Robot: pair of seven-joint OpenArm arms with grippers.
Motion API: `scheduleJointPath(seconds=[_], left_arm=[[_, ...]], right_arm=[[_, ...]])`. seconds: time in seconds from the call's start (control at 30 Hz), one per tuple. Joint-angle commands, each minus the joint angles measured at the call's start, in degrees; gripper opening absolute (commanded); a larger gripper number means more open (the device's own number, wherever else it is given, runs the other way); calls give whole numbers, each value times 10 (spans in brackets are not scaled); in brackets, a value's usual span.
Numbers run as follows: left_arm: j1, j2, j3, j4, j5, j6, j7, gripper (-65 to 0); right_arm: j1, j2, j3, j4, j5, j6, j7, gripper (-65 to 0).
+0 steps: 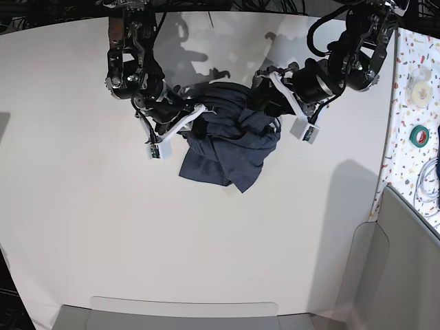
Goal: Layout the t-shirt on the table in an organized manner, then fold the t-shirt properly
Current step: 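Grasp the shirt edge with the left gripper and drag it, then release the shirt with the right gripper and raise it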
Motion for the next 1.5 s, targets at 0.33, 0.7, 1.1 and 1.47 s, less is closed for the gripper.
scheduleJointPath(seconds=[0.33, 0.7, 1.1, 1.47], left_arm=[[-35, 19, -3, 1, 162, -1, -20, -386], [-32, 4, 91, 0, 336, 1, -91, -386], [-19, 5, 112, 0, 391, 2, -93, -386], [6, 8, 57, 1, 391, 3, -93, -386]], right_arm=[[-1, -19, -24, 9, 11, 7, 13, -650], [-2, -16, -32, 11, 14, 7, 11, -650], [-4, -2, -33, 79, 14, 8, 14, -150], [-92, 6, 43, 120, 15, 4, 42, -79]])
